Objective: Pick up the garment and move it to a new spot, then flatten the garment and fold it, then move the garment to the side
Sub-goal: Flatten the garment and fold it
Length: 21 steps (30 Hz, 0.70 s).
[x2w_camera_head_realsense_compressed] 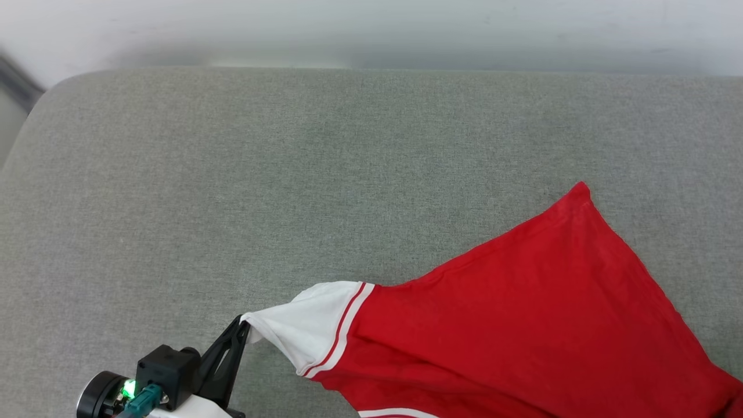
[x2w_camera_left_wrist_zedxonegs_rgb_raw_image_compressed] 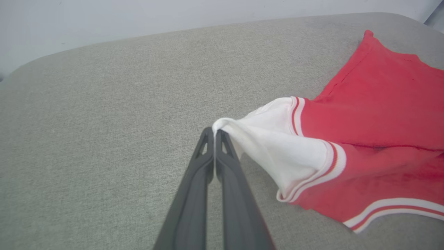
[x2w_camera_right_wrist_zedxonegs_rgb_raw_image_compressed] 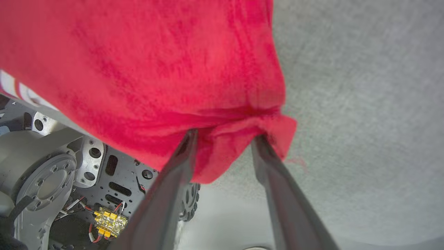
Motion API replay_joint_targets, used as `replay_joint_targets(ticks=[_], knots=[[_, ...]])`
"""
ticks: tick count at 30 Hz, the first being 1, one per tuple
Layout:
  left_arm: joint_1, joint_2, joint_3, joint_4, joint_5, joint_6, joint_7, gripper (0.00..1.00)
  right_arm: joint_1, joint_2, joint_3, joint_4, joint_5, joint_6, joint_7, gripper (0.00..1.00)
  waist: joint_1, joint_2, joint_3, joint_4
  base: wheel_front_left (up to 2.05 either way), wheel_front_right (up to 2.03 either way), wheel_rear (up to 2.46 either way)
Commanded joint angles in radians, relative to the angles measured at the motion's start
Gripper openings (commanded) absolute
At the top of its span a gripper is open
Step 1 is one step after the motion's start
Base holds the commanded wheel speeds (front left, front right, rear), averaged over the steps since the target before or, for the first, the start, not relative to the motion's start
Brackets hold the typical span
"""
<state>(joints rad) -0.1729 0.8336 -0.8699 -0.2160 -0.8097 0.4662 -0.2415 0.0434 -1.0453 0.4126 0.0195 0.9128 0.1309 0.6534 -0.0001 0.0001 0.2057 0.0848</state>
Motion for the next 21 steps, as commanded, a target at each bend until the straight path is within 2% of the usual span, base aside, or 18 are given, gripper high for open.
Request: replay_joint_targets(ticks=[1, 7, 10, 15, 16, 21], knots=[[-0.010, -0.003, -0.003, 0.004, 0.007, -0.004, -0.001, 0.00, -0.039, -0.021, -0.034, -0.031, -0.007, -0.001, -0.006, 1.00, 0.0001, -0.0001, -0.002, 0.005, 0.00, 0.00, 0.00], [-0.025, -0.012, -0.005, 0.002, 0.016, -0.006, -0.002, 0.00, -0.164, -0.052, -0.166, -0.140, -0.008, 0.000, -0.012, 1.00, 0.0001, -0.0001, 0.017, 0.027, 0.00, 0.00, 0.00], [-0.047, -0.017, -0.009, 0.002, 0.026, -0.013, 0.003, 0.00, -0.257, -0.054, -0.191, -0.176, -0.027, 0.000, 0.019, 1.00, 0.0001, -0.0001, 0.043, 0.045, 0.00, 0.00, 0.00], [-0.095, -0.039, -0.014, 0.010, 0.051, -0.032, 0.008, 0.00, -0.433, -0.036, -0.131, -0.191, -0.064, -0.001, 0.152, 1.00, 0.0001, -0.0001, 0.094, 0.082, 0.00, 0.00, 0.00], [-0.095, -0.039, -0.014, 0.010, 0.051, -0.032, 0.008, 0.00, -0.433, -0.036, -0.131, -0.191, -0.064, -0.001, 0.152, 1.00, 0.0001, -0.0001, 0.094, 0.082, 0.00, 0.00, 0.00], [-0.136, -0.058, -0.015, 0.021, 0.068, -0.043, 0.007, 0.00, -0.620, 0.015, -0.011, -0.131, -0.125, 0.000, 0.300, 1.00, 0.0001, -0.0001, 0.151, 0.111, 0.00, 0.00, 0.00]])
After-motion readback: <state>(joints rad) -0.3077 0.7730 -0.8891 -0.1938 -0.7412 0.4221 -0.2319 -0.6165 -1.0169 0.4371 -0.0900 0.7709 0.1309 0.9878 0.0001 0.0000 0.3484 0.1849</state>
